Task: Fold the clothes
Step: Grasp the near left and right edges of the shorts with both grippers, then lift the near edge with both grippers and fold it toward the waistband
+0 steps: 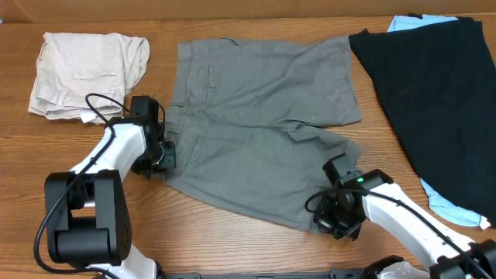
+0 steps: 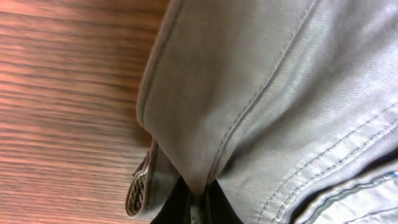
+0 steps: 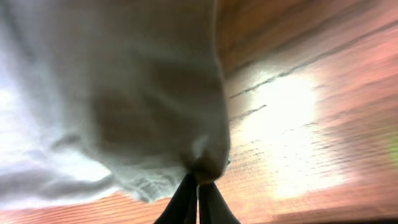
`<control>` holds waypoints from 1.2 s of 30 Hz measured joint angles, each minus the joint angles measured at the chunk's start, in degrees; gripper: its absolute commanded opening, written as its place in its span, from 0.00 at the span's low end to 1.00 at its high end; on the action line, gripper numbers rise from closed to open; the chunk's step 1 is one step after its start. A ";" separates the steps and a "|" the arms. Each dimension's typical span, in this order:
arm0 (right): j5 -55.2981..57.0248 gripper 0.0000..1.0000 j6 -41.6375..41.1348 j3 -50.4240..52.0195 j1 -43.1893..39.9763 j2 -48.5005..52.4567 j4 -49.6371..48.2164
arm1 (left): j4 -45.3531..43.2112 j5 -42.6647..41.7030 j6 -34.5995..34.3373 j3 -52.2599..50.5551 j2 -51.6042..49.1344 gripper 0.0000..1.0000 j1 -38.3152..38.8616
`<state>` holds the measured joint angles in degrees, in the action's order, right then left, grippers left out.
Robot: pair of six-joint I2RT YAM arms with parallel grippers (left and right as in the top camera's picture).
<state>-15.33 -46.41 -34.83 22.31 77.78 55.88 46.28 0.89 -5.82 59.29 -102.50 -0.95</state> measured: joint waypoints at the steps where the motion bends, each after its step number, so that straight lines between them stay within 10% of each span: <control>1: 0.68 0.04 0.17 -1.18 -0.57 -0.55 0.79 | 1.73 -0.66 -0.09 1.01 -0.24 0.04 0.04; 14: 5.22 0.04 10.62 -25.77 -12.31 -11.74 13.60 | 17.94 -4.70 -0.26 17.66 13.18 0.04 0.22; 36: 7.21 0.04 21.57 -32.72 -19.65 -23.02 18.45 | 27.85 -5.79 -4.44 22.47 33.68 0.04 0.22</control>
<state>-8.12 -24.84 -67.55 2.66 54.76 74.32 74.13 -4.91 -10.26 81.76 -68.82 -0.73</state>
